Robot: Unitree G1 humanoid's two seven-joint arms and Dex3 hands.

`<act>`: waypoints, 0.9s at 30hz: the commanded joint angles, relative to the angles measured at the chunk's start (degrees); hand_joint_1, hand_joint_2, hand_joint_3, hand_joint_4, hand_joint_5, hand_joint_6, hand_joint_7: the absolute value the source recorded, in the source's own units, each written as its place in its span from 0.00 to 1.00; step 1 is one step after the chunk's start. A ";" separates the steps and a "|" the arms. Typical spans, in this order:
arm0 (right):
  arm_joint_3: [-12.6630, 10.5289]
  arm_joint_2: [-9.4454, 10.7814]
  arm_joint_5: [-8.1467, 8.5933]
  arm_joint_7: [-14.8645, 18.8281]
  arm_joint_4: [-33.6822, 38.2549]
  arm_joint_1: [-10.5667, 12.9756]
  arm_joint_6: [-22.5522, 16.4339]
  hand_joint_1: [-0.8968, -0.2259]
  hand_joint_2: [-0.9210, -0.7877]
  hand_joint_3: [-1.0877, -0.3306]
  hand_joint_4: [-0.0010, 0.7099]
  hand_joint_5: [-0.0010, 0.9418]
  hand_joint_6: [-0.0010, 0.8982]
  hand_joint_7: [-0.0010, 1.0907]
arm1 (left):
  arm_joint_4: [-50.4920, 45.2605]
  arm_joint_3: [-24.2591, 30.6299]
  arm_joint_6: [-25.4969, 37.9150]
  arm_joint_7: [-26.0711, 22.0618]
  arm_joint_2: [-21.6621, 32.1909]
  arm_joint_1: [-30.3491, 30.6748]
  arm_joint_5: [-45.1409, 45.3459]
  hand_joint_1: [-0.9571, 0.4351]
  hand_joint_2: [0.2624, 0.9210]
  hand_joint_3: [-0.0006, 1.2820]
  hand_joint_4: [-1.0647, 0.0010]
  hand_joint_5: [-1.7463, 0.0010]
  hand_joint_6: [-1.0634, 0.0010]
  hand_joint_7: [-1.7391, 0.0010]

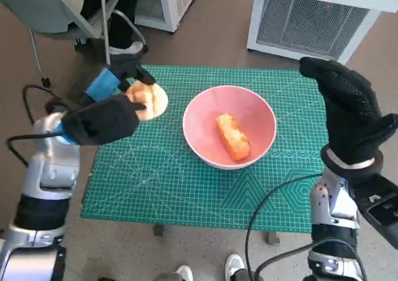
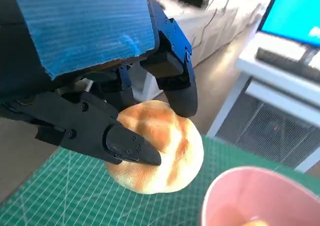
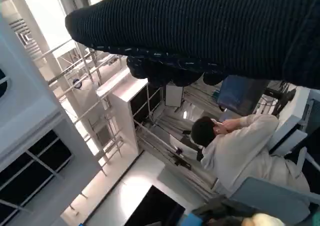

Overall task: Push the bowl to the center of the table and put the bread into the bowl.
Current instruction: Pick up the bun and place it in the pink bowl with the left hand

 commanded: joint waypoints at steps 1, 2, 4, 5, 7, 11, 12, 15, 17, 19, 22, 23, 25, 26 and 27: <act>-0.07 0.20 0.07 -0.43 -0.01 1.08 0.64 0.42 0.00 0.46 0.33 0.00 0.00 0.55 | -3.91 -0.21 0.29 0.70 -1.13 -1.16 -0.42 0.69 0.99 0.01 0.26 0.36 0.33 0.41; -0.08 0.19 0.05 -0.46 0.01 1.04 0.64 0.42 0.00 0.46 0.33 0.00 0.00 0.55 | -4.24 -0.42 0.42 0.83 -1.42 -1.30 -0.26 0.69 0.99 0.01 0.27 0.36 0.34 0.41; 0.02 0.29 -0.17 -0.66 -0.13 1.03 0.62 0.42 0.00 0.46 0.33 0.00 0.00 0.55 | -5.09 -1.84 0.56 1.59 -3.11 -2.27 0.57 0.69 0.99 0.01 0.27 0.36 0.34 0.41; 0.07 0.33 -0.26 -0.74 -0.17 1.03 0.61 0.42 0.00 0.46 0.33 0.00 0.00 0.55 | -5.21 -2.48 0.57 1.93 -3.83 -2.75 0.93 0.69 0.99 0.01 0.27 0.36 0.34 0.41; 0.16 0.39 -0.32 -0.87 -0.32 1.02 0.69 0.42 0.00 0.46 0.33 0.00 0.00 0.55 | -5.27 -3.90 0.59 2.37 -5.25 -3.71 1.54 0.69 0.99 0.01 0.27 0.36 0.34 0.41; 0.27 0.50 -0.55 -1.01 -0.25 0.87 0.76 0.42 0.00 0.46 0.33 0.00 0.00 0.55 | -3.55 -6.60 -0.32 3.04 -8.18 -5.87 2.21 0.69 0.99 0.01 0.27 0.36 0.35 0.40; 0.27 0.52 -0.65 -1.04 -0.20 0.80 0.77 0.42 0.00 0.46 0.33 0.00 0.00 0.55 | -2.34 -7.29 -1.08 3.10 -9.06 -6.64 2.05 0.69 0.99 0.01 0.28 0.36 0.35 0.39; 0.30 0.52 -0.87 -1.19 -0.24 0.73 0.81 0.42 0.00 0.46 0.34 0.00 0.00 0.55 | 1.23 -8.74 -3.88 3.26 -10.71 -8.20 1.52 0.69 1.00 0.01 0.28 0.36 0.37 0.38; 0.33 0.47 -1.07 -1.41 -0.52 0.83 0.81 0.42 0.00 0.46 0.34 0.00 0.00 0.55 | 5.02 -10.08 -7.24 3.60 -11.62 -9.32 1.51 0.69 1.00 0.02 0.30 0.35 0.38 0.37; 0.27 0.31 -1.09 -1.52 -0.77 0.90 0.90 0.42 0.00 0.47 0.34 0.00 0.00 0.55 | 8.70 -11.29 -10.17 3.56 -12.18 -10.20 1.61 0.69 1.00 0.04 0.33 0.34 0.41 0.34; 0.20 0.13 -1.18 -1.75 -1.22 1.03 0.97 0.42 0.00 0.47 0.34 0.00 0.00 0.55 | 14.78 -13.18 -13.74 1.69 -12.60 -11.42 1.47 0.69 1.00 0.10 0.38 0.30 0.52 0.29; 0.21 0.12 -1.25 -1.85 -1.37 1.08 0.98 0.41 0.00 0.47 0.34 0.00 0.00 0.55 | 16.50 -13.67 -14.59 0.99 -12.68 -11.81 1.37 0.74 1.00 0.12 0.40 0.28 0.58 0.37; 0.20 0.10 -1.57 -2.14 -1.90 1.30 0.85 0.42 0.00 0.47 0.34 0.00 0.00 0.55 | 19.76 -15.41 -14.17 -3.05 -12.46 -13.03 1.57 0.79 0.97 0.11 0.46 0.35 0.60 0.64; 0.21 0.12 -1.82 -2.33 -2.14 1.42 0.72 0.42 0.00 0.47 0.34 0.00 0.00 0.55 | 20.81 -16.58 -12.27 -6.02 -12.33 -14.02 2.13 0.76 0.95 0.09 0.47 0.55 0.62 0.77; 0.24 0.13 -2.01 -2.49 -2.32 1.51 0.64 0.43 0.00 0.47 0.34 0.01 0.00 0.55 | 21.55 -17.36 -10.95 -8.06 -12.27 -14.75 2.53 0.73 0.92 0.07 0.62 0.71 0.65 0.85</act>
